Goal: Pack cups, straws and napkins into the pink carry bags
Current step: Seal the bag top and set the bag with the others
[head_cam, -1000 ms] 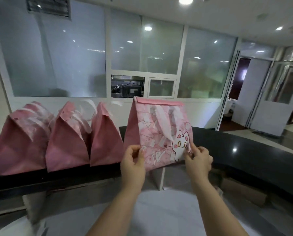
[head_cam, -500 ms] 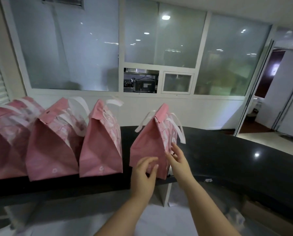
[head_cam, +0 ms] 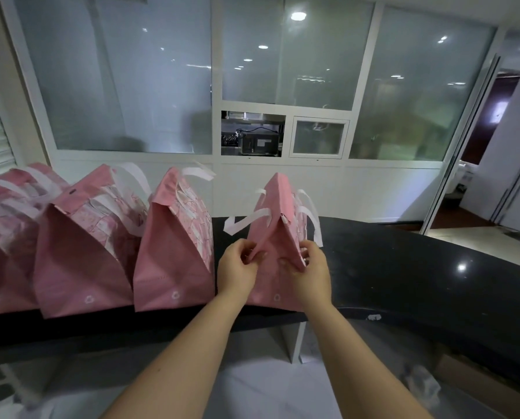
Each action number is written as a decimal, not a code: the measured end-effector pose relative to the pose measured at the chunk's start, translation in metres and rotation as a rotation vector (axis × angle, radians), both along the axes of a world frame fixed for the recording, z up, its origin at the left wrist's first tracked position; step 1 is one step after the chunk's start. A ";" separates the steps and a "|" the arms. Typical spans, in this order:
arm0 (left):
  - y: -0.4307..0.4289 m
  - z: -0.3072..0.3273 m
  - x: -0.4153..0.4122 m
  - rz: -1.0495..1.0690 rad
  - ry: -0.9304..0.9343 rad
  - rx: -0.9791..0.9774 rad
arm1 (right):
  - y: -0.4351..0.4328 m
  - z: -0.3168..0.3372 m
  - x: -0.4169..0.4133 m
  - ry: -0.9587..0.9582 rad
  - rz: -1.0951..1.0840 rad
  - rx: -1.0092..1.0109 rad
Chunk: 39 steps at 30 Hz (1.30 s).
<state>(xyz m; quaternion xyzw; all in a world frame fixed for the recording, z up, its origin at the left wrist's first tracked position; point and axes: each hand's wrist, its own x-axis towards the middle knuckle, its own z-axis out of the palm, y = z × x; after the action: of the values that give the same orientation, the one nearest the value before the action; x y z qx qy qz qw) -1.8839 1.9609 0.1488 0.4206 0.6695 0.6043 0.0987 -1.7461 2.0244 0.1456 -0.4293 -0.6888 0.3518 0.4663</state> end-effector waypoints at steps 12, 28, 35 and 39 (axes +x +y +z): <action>-0.025 -0.041 0.006 0.099 0.019 0.027 | -0.003 -0.039 0.021 0.060 -0.069 -0.097; -0.035 -0.039 0.011 0.096 0.071 0.047 | -0.008 -0.040 0.047 0.048 -0.047 -0.027; -0.043 -0.049 0.012 0.165 0.065 -0.042 | -0.010 -0.045 0.038 -0.034 -0.071 -0.083; -0.058 -0.052 0.013 0.304 0.090 -0.004 | -0.010 -0.040 0.012 -0.047 -0.073 -0.075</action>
<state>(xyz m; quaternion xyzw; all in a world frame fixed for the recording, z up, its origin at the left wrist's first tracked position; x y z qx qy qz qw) -1.8707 1.9026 0.0971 0.3409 0.7302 0.5916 -0.0231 -1.7338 2.0144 0.1053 -0.4796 -0.6698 0.3500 0.4460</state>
